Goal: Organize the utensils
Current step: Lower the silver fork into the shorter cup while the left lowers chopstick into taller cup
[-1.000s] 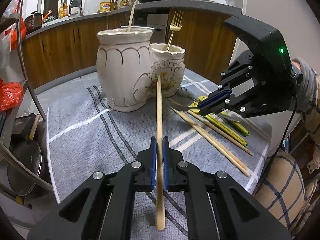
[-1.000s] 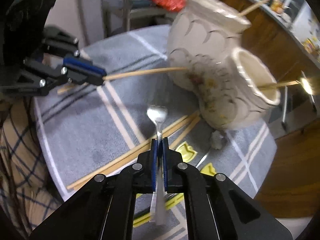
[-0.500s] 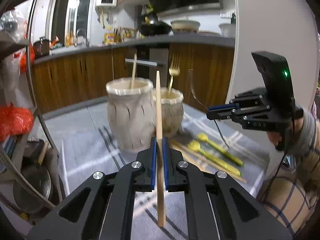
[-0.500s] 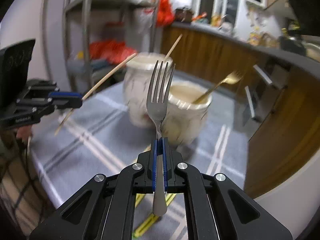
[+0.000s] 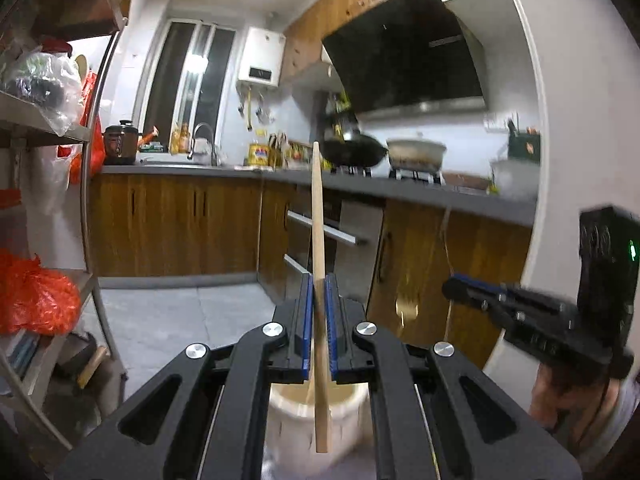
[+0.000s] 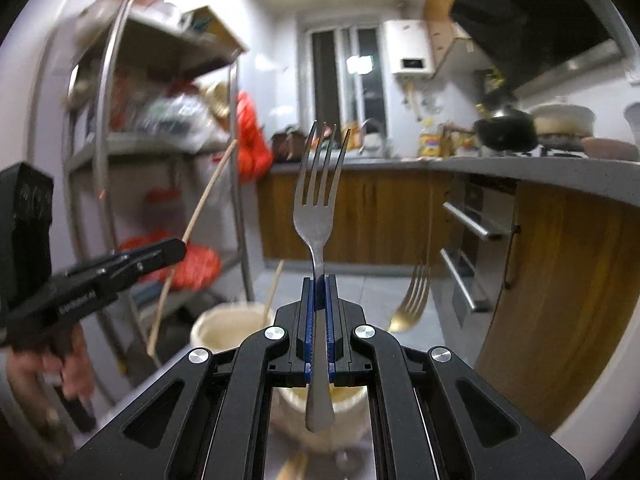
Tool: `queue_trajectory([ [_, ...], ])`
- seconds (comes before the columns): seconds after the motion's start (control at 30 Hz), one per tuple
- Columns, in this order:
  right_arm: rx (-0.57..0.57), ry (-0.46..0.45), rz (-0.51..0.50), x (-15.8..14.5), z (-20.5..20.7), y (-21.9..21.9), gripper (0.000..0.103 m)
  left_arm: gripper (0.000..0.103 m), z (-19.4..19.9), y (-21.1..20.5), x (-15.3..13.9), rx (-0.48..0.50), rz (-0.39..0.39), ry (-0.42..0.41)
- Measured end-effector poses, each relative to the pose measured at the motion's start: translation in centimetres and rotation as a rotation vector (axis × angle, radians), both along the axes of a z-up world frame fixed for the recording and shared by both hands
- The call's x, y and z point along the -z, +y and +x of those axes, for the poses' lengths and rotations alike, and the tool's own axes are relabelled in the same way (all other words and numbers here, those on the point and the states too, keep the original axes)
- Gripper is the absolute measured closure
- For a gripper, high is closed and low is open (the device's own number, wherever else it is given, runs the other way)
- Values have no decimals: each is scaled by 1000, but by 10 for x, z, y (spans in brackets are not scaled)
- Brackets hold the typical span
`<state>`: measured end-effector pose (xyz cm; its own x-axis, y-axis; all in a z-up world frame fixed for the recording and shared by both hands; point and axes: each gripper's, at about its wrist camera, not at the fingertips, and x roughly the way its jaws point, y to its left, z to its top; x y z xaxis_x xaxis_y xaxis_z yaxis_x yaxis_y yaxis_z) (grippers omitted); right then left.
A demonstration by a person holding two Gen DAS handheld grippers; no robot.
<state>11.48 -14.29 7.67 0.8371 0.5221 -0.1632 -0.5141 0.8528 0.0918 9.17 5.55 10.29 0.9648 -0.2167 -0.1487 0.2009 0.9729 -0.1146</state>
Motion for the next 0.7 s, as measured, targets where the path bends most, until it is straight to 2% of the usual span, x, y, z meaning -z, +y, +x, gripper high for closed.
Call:
queue_trajectory([
  [0.13, 34, -43, 96, 7, 11, -1, 97, 97, 29, -3, 5, -7, -36, -20],
  [0.23, 37, -44, 137, 13, 22, -4, 97, 97, 45, -2, 17, -15, -58, -14],
  [0.3, 42, -33, 138, 18, 28, -2, 97, 97, 55, -3, 26, -45, -46, 0],
  [0.47, 39, 19, 92, 35, 41, 3, 97, 97, 48, -6, 41, -76, 22, -11],
  [0.7, 1, 151, -44, 55, 47, 20, 97, 97, 30, -5, 60, -86, 62, 76],
])
